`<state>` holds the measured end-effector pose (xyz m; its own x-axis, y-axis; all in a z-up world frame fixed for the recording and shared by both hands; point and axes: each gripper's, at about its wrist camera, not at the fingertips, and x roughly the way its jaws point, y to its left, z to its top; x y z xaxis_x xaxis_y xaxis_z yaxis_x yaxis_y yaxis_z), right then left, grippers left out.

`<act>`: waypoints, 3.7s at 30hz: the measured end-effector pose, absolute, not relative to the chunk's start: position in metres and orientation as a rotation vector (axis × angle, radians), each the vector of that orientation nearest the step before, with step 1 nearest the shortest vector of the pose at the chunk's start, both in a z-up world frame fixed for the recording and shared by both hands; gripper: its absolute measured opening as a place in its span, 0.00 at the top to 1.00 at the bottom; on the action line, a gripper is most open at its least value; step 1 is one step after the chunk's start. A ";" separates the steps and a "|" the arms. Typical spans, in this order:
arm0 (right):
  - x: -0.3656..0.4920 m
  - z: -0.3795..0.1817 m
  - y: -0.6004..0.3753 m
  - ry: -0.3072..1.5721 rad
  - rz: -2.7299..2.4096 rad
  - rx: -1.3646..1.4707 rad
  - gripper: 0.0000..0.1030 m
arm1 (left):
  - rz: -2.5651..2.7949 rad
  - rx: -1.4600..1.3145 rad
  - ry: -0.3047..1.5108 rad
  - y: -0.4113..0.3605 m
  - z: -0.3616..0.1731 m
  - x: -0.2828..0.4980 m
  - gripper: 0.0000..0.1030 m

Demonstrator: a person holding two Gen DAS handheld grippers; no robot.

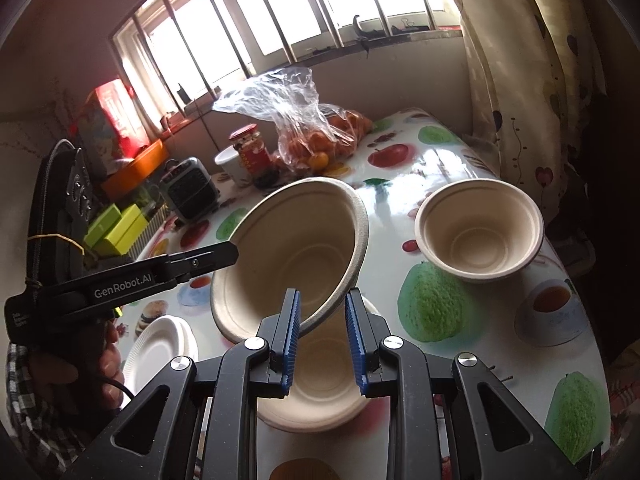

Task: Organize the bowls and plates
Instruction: 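Carry the held bowl over another beige bowl and lower it in, then open the left gripper and withdraw from the bowl stack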

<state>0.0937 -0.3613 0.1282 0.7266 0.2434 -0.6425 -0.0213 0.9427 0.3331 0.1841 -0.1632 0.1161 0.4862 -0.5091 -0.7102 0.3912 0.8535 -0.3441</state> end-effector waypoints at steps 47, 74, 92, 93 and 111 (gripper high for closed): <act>0.061 0.085 -0.355 0.847 0.104 0.319 0.77 | -0.521 -0.098 1.028 -0.165 0.069 0.151 0.76; 0.062 0.083 -0.351 0.853 0.084 0.293 0.71 | -0.522 -0.094 1.024 -0.166 0.069 0.151 0.76; 0.062 0.087 -0.352 0.841 0.074 0.285 0.65 | -0.498 -0.034 0.972 -0.170 0.078 0.146 0.72; 0.062 0.088 -0.353 0.837 0.073 0.284 0.65 | -0.493 -0.030 0.970 -0.170 0.078 0.146 0.71; 0.068 0.107 -0.372 0.787 0.007 0.282 0.60 | -0.503 0.022 0.902 -0.187 0.103 0.149 0.70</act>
<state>0.0680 -0.3719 0.1068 0.7077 0.1114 -0.6977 0.0983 0.9623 0.2534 0.1495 -0.1868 0.1027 0.5127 -0.4088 -0.7550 0.4273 0.8842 -0.1886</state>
